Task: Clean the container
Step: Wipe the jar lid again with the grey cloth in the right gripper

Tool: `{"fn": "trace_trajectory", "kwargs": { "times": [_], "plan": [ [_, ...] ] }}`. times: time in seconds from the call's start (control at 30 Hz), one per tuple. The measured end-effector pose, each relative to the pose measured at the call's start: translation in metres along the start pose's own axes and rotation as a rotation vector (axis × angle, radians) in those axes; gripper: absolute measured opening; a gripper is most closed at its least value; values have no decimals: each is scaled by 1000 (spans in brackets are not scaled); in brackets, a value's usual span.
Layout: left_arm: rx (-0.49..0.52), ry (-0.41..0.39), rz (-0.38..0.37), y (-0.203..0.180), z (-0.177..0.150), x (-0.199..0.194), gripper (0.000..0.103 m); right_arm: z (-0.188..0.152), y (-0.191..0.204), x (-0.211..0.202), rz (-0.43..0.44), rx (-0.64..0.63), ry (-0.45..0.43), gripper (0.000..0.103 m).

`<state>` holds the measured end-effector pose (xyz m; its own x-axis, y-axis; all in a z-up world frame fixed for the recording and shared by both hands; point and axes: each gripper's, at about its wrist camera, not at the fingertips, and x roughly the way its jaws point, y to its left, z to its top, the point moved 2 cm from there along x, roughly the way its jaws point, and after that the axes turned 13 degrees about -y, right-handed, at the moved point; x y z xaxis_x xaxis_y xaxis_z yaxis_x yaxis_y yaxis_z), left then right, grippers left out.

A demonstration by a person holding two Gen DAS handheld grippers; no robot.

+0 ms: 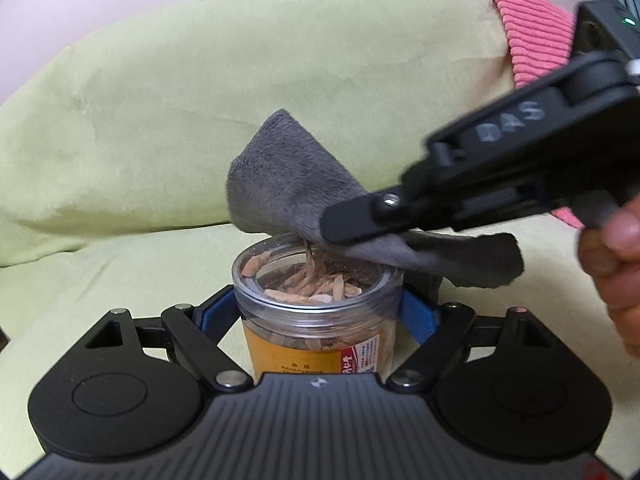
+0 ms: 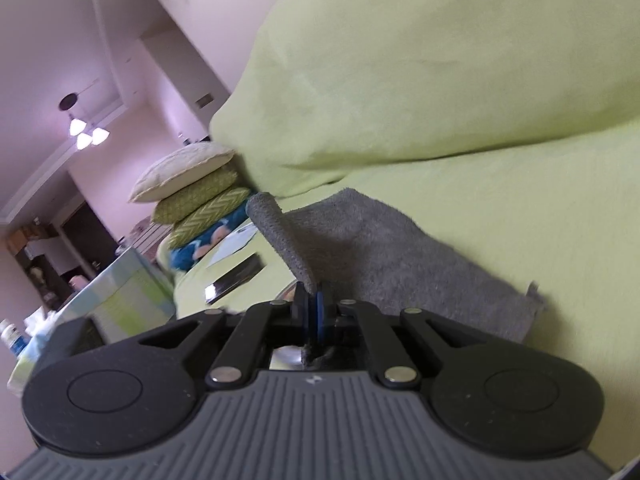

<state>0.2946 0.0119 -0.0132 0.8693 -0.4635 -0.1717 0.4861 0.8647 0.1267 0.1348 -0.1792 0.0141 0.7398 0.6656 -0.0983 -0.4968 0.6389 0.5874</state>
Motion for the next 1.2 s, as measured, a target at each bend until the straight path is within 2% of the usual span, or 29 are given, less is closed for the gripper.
{"fn": "trace_trajectory", "kwargs": {
  "times": [0.13,0.33,0.53,0.7,0.93,1.1,1.2],
  "plan": [
    [-9,1,1,-1,4,-1,85,-9,12,3,56,13,32,3],
    [-16,4,2,-10,-10,12,84,-10,18,23,61,-23,23,1],
    [-5,3,0,-16,-7,18,84,-5,13,31,-5,-69,-39,1],
    [11,-3,-2,-23,-5,24,84,-2,7,18,-57,-96,-76,1],
    [14,-23,3,-30,-2,26,84,-1,4,5,-42,-58,-74,1],
    [11,-27,13,-33,0,32,84,4,-3,-2,-95,-74,-104,1],
    [8,-26,28,-40,-17,45,84,7,-10,-5,-112,-67,-115,2]
  ]
}}
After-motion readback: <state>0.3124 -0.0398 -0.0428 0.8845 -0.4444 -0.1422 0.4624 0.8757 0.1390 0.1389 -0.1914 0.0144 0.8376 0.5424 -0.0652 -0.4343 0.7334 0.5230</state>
